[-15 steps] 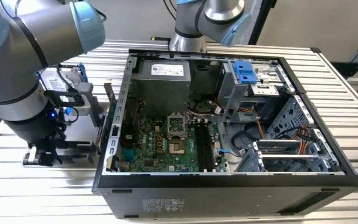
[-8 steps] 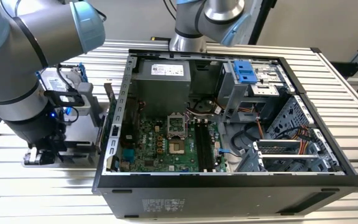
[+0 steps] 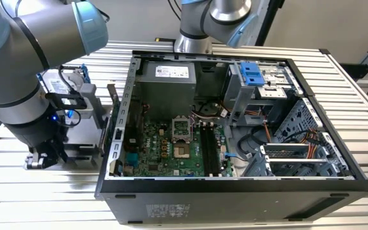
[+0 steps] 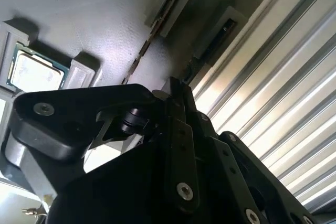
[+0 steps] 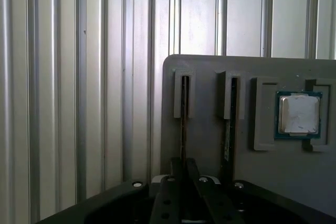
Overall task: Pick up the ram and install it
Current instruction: 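Pick up the ram and move it above insertion slot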
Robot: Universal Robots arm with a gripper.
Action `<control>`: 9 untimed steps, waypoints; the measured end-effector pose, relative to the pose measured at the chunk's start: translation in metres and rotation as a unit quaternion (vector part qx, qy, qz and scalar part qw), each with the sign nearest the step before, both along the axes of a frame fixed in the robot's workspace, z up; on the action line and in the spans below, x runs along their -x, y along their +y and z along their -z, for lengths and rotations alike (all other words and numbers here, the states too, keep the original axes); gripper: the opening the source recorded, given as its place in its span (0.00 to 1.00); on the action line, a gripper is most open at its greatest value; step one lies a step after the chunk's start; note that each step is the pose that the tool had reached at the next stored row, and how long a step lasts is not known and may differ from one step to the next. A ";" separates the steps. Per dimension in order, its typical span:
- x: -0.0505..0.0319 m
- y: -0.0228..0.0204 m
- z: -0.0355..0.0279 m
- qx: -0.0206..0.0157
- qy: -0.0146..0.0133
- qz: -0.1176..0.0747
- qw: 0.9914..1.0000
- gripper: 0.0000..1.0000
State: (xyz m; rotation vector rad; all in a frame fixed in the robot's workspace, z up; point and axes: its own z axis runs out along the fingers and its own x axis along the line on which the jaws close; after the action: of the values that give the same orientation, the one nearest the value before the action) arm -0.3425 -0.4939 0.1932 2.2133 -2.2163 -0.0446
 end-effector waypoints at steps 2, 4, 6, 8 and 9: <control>0.0000 0.0000 0.0000 0.000 0.000 0.000 1.000 0.00; 0.0000 0.0000 0.0000 0.000 0.000 0.000 1.000 0.00; 0.0000 0.0000 0.0000 0.000 0.000 0.000 1.000 0.00; 0.0000 0.0000 0.0000 0.000 0.000 0.000 1.000 0.00; 0.0000 0.0000 -0.0002 0.000 0.000 0.000 1.000 0.00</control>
State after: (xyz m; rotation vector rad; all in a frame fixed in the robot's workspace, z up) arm -0.3425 -0.4939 0.1935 2.2130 -2.2161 -0.0442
